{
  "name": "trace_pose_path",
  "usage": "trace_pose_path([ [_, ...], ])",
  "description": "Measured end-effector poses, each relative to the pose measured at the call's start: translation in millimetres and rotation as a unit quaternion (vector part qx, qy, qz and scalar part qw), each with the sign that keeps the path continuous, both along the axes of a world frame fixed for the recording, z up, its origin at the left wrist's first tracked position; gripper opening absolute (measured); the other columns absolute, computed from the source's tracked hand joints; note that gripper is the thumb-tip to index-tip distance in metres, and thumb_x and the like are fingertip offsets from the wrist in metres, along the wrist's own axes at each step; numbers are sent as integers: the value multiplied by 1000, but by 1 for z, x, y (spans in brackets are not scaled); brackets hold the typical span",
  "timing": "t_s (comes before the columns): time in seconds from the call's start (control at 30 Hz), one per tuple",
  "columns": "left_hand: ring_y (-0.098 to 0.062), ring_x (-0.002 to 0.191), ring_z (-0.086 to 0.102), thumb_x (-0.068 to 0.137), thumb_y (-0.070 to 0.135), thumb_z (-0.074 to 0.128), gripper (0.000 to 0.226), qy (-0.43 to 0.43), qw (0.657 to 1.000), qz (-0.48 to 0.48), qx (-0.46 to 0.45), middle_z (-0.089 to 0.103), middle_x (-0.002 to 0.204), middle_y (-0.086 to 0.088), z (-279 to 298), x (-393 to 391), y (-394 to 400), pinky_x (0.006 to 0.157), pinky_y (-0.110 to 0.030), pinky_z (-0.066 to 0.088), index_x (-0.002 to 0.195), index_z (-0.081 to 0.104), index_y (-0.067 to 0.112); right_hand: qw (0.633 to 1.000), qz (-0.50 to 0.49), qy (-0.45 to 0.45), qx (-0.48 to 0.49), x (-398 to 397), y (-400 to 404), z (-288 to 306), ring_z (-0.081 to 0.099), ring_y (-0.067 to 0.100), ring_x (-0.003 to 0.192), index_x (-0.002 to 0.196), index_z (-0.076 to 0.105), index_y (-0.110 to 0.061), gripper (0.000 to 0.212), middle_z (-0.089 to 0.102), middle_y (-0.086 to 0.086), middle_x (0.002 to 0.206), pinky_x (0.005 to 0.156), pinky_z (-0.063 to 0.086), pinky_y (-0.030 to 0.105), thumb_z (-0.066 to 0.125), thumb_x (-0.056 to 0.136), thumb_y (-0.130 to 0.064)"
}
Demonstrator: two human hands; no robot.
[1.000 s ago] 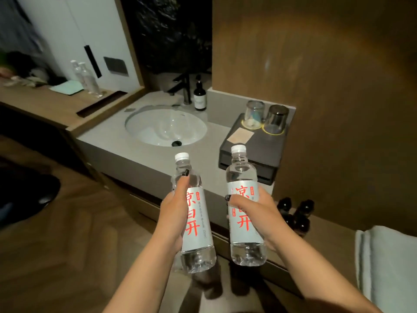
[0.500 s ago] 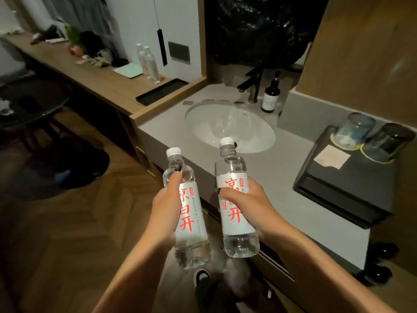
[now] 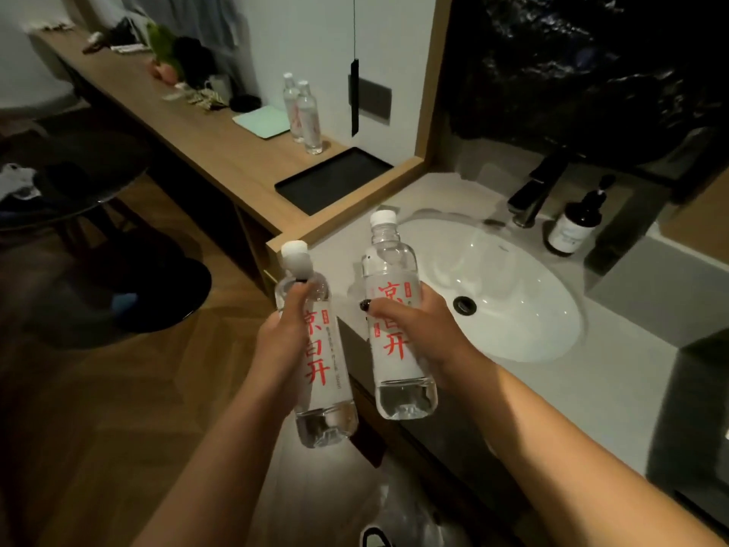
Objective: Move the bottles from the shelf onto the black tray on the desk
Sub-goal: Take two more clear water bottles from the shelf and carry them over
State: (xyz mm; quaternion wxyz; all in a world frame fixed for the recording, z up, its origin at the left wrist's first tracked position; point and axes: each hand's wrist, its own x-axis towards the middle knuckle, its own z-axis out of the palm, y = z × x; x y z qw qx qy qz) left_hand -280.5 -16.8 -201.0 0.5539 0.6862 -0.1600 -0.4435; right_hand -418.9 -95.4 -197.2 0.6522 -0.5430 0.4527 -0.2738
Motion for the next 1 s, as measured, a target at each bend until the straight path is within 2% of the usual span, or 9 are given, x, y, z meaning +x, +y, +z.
trace_pose_path([
  [0.17,-13,46,63,88,59,46,50,9,1000,-4,10,65,55,-1,-1,66,-34,43,-22,48,93,60,11,999,32,-3,3,64,-31,-2,67,23,77,113,52,-12,37,67,15,96,63,56,32,69,81,-19],
  [0.27,-17,52,64,86,61,45,52,6,1000,-11,23,66,63,-5,-5,116,-53,52,-26,50,96,59,12,1000,14,22,-6,113,-48,-7,67,20,79,105,52,-21,30,66,5,91,64,55,32,69,81,-23],
  [0.37,-19,55,64,85,61,48,53,3,999,-22,33,66,71,-9,-7,170,-74,51,-27,51,99,59,11,1000,-13,28,4,165,-61,-10,66,20,80,104,49,-26,32,64,3,93,65,55,32,70,80,-27],
  [0.53,-20,55,65,87,61,45,56,0,998,-36,52,65,73,-11,-5,258,-107,45,-25,51,103,59,9,998,-42,32,24,249,-83,-10,67,19,80,111,48,-28,40,65,1,96,66,57,33,71,78,-28],
  [0.67,-21,58,64,86,61,47,59,-8,998,-31,54,65,74,-11,-5,313,-139,49,-26,51,105,61,7,998,-54,20,28,304,-106,-11,67,21,85,111,48,-28,41,65,3,99,74,58,39,72,78,-29],
  [0.77,-22,60,64,87,60,48,59,-3,998,-42,55,65,76,-13,-5,349,-169,51,-27,51,107,61,6,999,-48,19,17,338,-132,-10,67,20,84,102,47,-32,34,64,1,97,70,57,35,71,78,-28],
  [0.9,-22,59,65,85,62,48,59,7,997,-50,53,65,72,-11,-10,395,-215,54,-29,51,103,60,7,998,-53,17,10,380,-180,-10,67,17,79,111,48,-24,40,64,3,94,62,55,28,71,78,-24],
  [1.0,-20,55,63,87,60,47,53,20,997,-58,55,62,65,-8,-12,427,-258,49,-25,49,96,57,9,998,-58,12,15,412,-224,-15,68,16,73,108,51,-21,37,66,4,91,58,56,27,72,77,-19],
])
